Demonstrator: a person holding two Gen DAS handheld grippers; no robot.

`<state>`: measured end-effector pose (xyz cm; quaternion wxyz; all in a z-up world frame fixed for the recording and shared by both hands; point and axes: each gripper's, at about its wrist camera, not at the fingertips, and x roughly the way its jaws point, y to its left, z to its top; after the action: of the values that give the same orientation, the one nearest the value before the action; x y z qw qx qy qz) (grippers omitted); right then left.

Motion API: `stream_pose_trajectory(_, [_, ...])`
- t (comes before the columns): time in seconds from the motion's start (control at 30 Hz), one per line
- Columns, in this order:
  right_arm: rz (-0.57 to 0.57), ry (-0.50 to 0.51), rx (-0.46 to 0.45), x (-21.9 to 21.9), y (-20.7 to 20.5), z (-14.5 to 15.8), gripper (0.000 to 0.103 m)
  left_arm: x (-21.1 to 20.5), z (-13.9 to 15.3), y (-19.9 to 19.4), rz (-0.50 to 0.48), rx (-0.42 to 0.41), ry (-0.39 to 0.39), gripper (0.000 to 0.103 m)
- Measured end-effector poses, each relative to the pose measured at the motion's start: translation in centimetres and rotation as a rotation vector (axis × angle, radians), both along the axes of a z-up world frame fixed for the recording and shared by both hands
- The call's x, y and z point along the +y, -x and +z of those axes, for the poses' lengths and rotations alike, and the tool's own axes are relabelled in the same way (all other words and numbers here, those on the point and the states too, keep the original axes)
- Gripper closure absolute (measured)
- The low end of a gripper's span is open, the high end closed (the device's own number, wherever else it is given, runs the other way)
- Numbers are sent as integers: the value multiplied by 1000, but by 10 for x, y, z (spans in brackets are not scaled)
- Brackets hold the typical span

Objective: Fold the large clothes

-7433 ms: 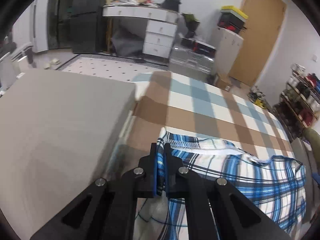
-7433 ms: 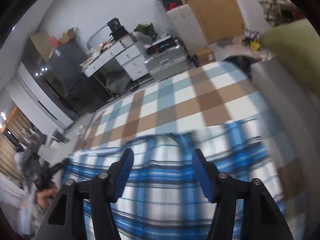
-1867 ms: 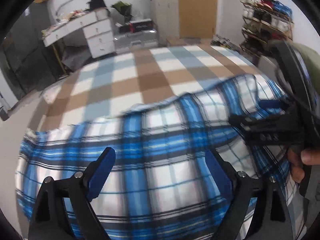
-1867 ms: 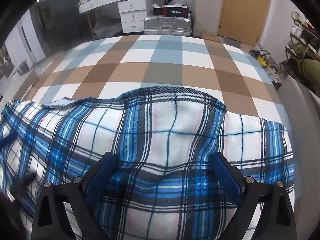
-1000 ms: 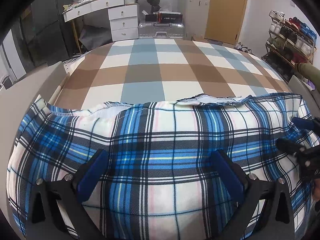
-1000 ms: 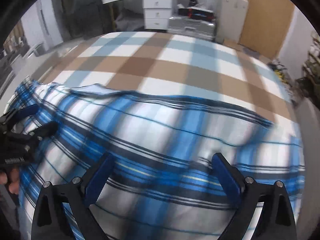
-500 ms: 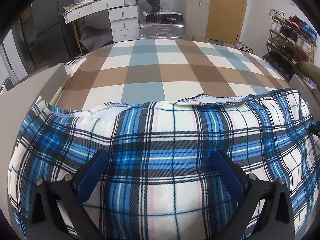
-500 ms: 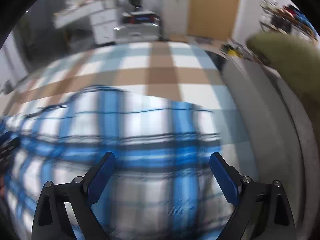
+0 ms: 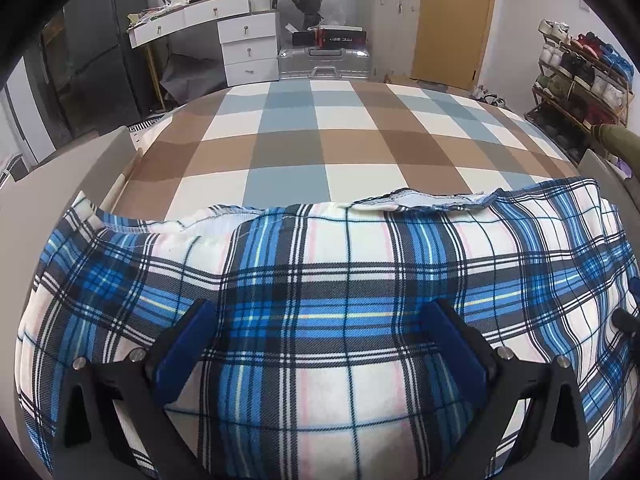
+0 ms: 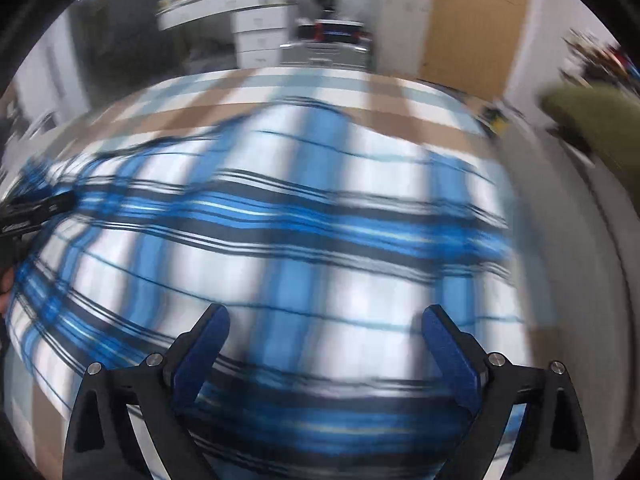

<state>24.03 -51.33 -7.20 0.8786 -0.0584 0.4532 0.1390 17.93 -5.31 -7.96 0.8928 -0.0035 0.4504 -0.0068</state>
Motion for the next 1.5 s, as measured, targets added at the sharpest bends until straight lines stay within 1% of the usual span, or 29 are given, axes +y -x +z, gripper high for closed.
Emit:
stream_pose_trajectory(0.03, [-29, 3, 1, -12, 2, -2, 6, -1, 0, 1, 0, 0, 0, 1])
stream_pose_trajectory(0.07, [-67, 33, -2, -20, 4, -4, 6, -2, 0, 1, 1, -1, -1, 1])
stream_pose_trajectory(0.13, [-112, 6, 8, -32, 8, -2, 6, -2, 0, 1, 2, -1, 0, 1])
stream_pose_trajectory(0.2, [-138, 10, 7, -34, 13, 4, 7, -3, 2, 2, 7, 4, -8, 1])
stream_pose_trajectory(0.23, [-131, 7, -8, -29, 18, 11, 7, -3, 4, 4, 20, 9, -16, 2])
stream_pose_trajectory(0.27, [-105, -12, -29, -23, 24, 19, 7, -6, 12, 10, 55, 13, -21, 2])
stream_pose_trajectory(0.3, [-74, -32, -49, -20, 32, 26, 6, -11, 23, 21, 49, -1, 15, 3])
stream_pose_trajectory(0.33, [-26, -56, -70, -10, 39, 34, 5, -16, 31, 29, 20, -23, 48, 3])
stream_pose_trajectory(0.37, [17, -75, -88, 1, 44, 40, 5, -26, 44, 45, -23, -64, 80, 3])
stream_pose_trajectory(0.43, [90, -104, -104, 16, 55, 45, 5, -44, 54, 70, -47, -111, 66, 2])
stream_pose_trajectory(0.47, [133, -112, -100, 29, 56, 46, 5, -54, 53, 81, -67, -108, 45, 2])
stream_pose_trajectory(0.5, [151, -111, -94, 37, 54, 46, 5, -60, 50, 88, -71, -103, 30, 2])
stream_pose_trajectory(0.57, [180, -97, -73, 58, 53, 44, 5, -65, 36, 97, -67, -72, 34, 2])
stream_pose_trajectory(0.63, [206, -84, -54, 71, 58, 39, 5, -65, 19, 95, -45, -18, 34, 2])
stream_pose_trajectory(0.7, [233, -63, -31, 80, 54, 31, 5, -64, 0, 91, -21, 35, 15, 2])
stream_pose_trajectory(0.73, [236, -48, -19, 83, 53, 25, 5, -63, -6, 90, -18, 38, 14, 2])
stream_pose_trajectory(0.8, [223, -13, 12, 82, 50, 10, 5, -59, -4, 88, -18, 37, 31, 2])
stream_pose_trajectory(0.87, [215, -39, 27, 69, 49, 4, 5, -59, -5, 85, -20, 41, 28, 2])
stream_pose_trajectory(0.93, [198, -21, 29, 52, 46, 1, 5, -61, -6, 83, -23, 44, 8, 1])
stream_pose_trajectory(1.0, [154, 4, 29, 34, 44, 1, 5, -64, -8, 79, -21, 46, -11, 1])
stream_pose_trajectory(1.1, [89, -21, 64, 5, 36, 2, 4, -65, -9, 80, -21, 43, -10, 1])
stream_pose_trajectory(1.13, [47, 14, 61, -2, 35, 2, 4, -65, -8, 82, -21, 41, -9, 1])
stream_pose_trajectory(1.17, [0, 78, 53, -8, 34, 0, 4, -66, -7, 86, -21, 40, -8, 1])
stream_pose_trajectory(1.2, [-26, 99, 46, -13, 34, 0, 4, -67, -7, 87, -20, 39, -9, 1])
stream_pose_trajectory(1.27, [-64, 71, 45, -17, 36, 4, 4, -66, -7, 88, -20, 39, -10, 1])
stream_pose_trajectory(1.33, [-43, 38, 35, -9, 40, 11, 4, -67, -7, 89, -20, 38, -10, 1])
stream_pose_trajectory(1.37, [-5, 27, 23, 1, 45, 14, 4, -66, -7, 89, -19, 38, -10, 1])
stream_pose_trajectory(1.5, [159, 58, -24, 44, 63, 23, 4, -66, -7, 88, -20, 38, -10, 1])
